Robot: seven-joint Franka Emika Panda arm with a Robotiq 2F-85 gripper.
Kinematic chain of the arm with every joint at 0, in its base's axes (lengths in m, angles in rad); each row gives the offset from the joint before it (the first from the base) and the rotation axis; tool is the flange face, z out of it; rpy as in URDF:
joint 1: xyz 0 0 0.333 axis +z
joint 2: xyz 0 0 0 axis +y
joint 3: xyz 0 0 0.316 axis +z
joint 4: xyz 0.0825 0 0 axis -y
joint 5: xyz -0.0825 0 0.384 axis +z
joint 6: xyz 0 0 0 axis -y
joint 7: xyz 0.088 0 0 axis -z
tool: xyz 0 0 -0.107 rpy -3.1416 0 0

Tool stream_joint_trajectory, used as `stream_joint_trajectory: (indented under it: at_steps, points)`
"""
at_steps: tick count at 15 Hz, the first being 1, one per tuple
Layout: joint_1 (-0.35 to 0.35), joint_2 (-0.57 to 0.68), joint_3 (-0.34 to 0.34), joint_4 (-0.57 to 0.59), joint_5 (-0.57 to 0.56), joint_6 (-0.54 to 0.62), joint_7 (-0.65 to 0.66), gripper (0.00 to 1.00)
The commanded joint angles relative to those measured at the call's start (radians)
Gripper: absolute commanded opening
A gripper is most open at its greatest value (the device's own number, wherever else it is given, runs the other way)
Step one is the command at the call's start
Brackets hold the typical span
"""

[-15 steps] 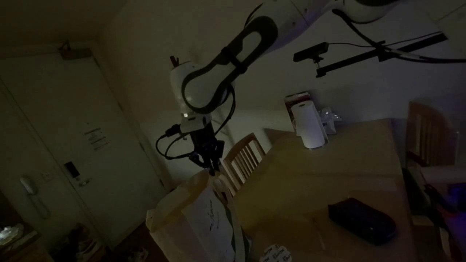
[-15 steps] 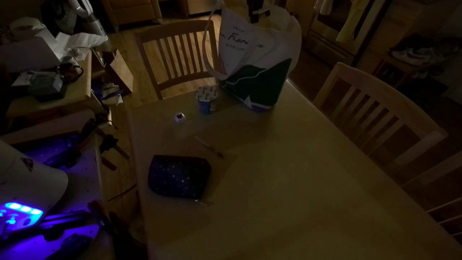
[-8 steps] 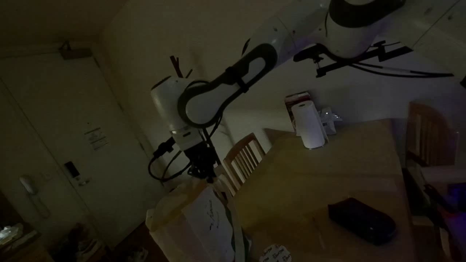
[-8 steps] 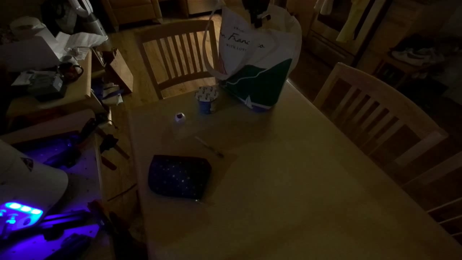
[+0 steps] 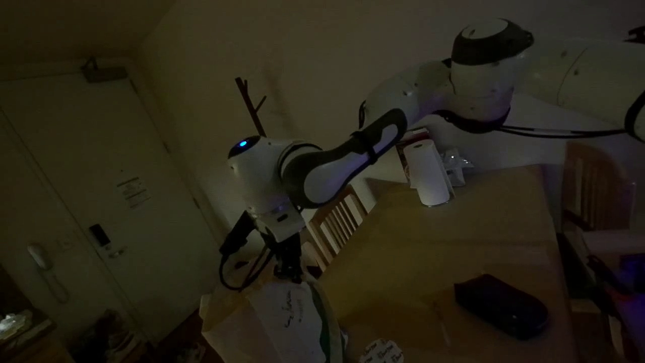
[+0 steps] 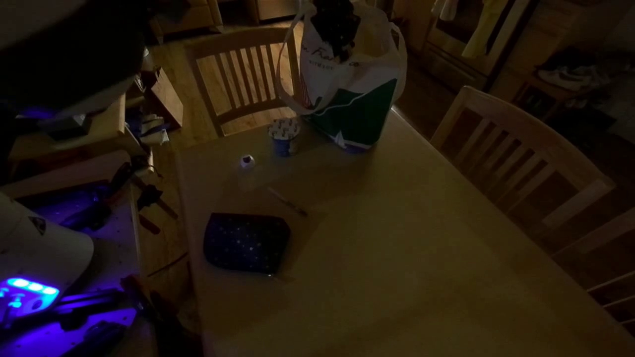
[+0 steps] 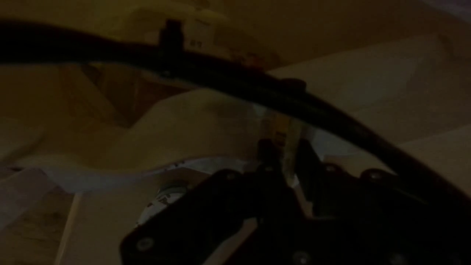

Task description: Put the marker into the bag.

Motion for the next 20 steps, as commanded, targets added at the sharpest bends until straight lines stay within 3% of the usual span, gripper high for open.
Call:
stream_joint_trajectory:
  at_steps: [1,4,8,11,12,13,17,18,19,20]
  points:
    - [-0.1,0.147,0.186,-0.109,-0.14,-0.149,0.0,0.07]
    - [-0.091,0.102,0.22,-0.052,-0.121,-0.276,0.0,0.07]
    - [-0.085,0.076,0.283,-0.049,-0.18,-0.374,0.0,0.07]
    - [-0.091,0.082,0.307,-0.091,-0.208,-0.358,0.0,0.07]
    - [-0.111,-0.038,0.213,-0.115,-0.084,-0.243,0.0,0.07]
    - [-0.089,0.106,0.312,-0.137,-0.203,-0.343,0.0,0.07]
    - [-0.08,0.102,0.283,-0.212,-0.214,-0.322,0.0,0.07]
    - [-0.094,-0.031,0.192,-0.228,-0.107,-0.207,0.0,0.07]
    - [-0.076,0.098,0.271,-0.238,-0.223,-0.301,0.0,0.07]
    - [-0.09,-0.056,0.165,-0.246,-0.13,-0.16,0.0,0.07]
